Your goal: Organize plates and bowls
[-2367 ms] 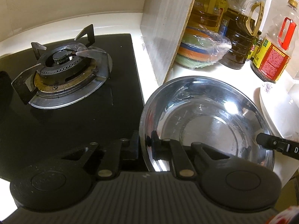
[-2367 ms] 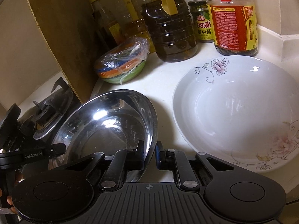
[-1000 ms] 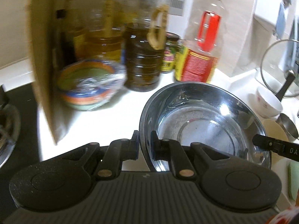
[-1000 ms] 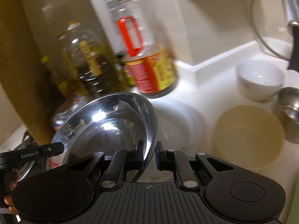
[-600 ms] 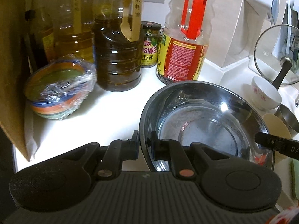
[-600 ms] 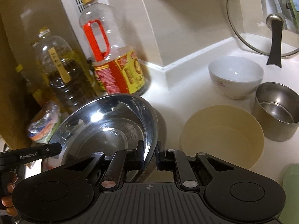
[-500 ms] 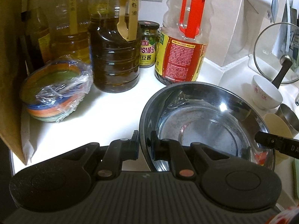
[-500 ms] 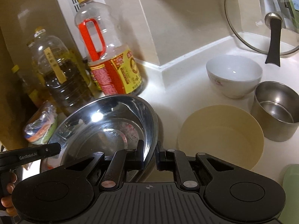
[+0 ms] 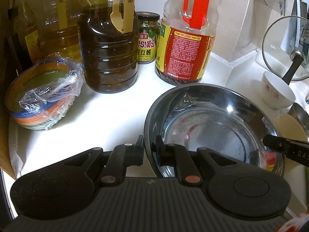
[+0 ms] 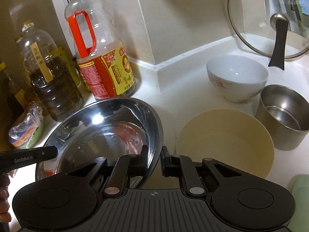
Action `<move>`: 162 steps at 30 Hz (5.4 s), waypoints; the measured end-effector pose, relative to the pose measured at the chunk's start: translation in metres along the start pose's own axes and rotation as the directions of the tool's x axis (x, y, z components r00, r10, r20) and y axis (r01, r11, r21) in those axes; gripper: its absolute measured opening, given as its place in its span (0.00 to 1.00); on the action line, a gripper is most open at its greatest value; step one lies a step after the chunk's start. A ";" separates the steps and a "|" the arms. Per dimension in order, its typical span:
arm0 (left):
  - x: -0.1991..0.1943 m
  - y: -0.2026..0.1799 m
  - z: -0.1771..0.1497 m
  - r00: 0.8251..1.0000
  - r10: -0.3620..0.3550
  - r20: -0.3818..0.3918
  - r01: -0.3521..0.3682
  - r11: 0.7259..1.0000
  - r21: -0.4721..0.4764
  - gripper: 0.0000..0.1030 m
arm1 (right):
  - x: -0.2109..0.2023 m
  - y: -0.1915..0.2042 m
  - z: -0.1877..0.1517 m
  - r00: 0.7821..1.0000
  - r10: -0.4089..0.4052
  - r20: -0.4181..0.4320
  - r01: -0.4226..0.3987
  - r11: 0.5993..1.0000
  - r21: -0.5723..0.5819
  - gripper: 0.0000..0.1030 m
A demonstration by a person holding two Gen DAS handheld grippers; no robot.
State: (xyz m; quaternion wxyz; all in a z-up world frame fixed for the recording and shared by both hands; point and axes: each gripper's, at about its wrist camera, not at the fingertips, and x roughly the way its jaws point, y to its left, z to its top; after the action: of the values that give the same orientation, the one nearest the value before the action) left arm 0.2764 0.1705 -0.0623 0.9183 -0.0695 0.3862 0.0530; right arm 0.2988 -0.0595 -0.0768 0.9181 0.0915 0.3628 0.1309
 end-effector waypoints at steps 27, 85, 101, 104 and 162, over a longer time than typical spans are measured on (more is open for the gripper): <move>-0.065 -0.017 -0.008 0.994 0.026 0.106 -0.023 0.999 -0.033 0.16 | -0.059 -0.003 0.000 0.988 0.133 0.073 -0.134 0.991 -0.002 0.45; -0.147 -0.251 -0.156 0.966 -0.229 -0.117 0.244 0.960 0.136 0.18 | -0.247 -0.197 -0.120 0.992 0.066 -0.107 -0.049 0.987 0.154 0.50; -0.116 -0.272 -0.144 0.960 -0.260 -0.100 0.275 0.943 0.186 0.18 | -0.238 -0.223 -0.116 0.998 -0.029 -0.054 0.040 0.977 0.211 0.50; -0.112 -0.275 -0.143 0.959 -0.264 -0.103 0.280 0.941 0.191 0.18 | -0.235 -0.224 -0.115 0.999 -0.031 -0.045 0.040 0.976 0.215 0.50; -0.061 -0.302 -0.113 0.954 -0.286 -0.088 0.299 0.926 0.231 0.10 | -0.192 -0.235 -0.084 0.996 -0.078 0.041 0.069 0.981 0.181 0.07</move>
State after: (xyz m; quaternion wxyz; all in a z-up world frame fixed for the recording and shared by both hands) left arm 0.1998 -0.1482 -0.0706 0.9069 -0.0154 0.3993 -0.1336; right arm 0.1464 -0.3350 -0.0754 0.9187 0.1636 0.3543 0.0616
